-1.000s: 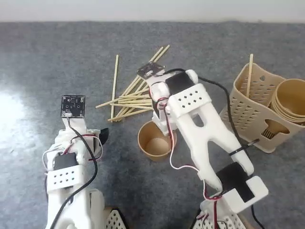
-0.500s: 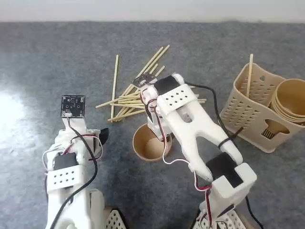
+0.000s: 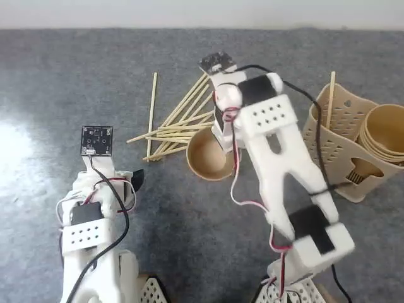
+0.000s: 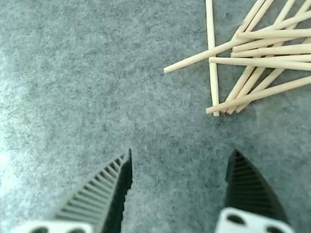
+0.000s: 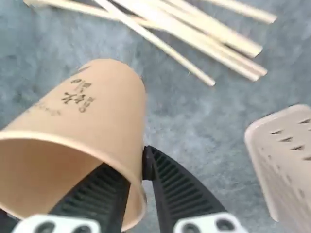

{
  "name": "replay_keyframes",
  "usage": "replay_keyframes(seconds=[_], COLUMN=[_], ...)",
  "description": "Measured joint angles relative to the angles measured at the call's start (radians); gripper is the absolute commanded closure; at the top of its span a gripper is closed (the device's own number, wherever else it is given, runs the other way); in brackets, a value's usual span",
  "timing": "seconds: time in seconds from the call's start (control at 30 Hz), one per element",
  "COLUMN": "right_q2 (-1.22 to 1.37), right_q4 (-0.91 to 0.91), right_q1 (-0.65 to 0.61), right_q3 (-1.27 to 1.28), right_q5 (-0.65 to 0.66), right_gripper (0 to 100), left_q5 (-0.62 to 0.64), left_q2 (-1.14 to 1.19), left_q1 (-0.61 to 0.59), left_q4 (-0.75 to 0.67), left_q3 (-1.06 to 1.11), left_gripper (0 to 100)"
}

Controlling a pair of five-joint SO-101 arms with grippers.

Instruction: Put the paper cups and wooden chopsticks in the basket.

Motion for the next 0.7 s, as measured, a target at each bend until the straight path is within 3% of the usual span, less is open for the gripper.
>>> replay_keyframes(seconds=[0.23, 0.4, 0.7], right_q2=[-0.207, -0.351, -0.608], right_q4=[0.000, 0.000, 0.000], right_q1=[0.164, 0.319, 0.733], right_q3=[0.000, -0.034, -0.160], right_q5=[0.015, 0.098, 0.272], right_gripper=[99.3, 99.3, 99.3], left_q5=[0.000, 0.000, 0.000], left_q2=[0.000, 0.000, 0.000], left_q1=[0.000, 0.000, 0.000], left_q4=[0.000, 0.000, 0.000], left_q3=[0.000, 0.000, 0.000], left_gripper=[70, 70, 70])
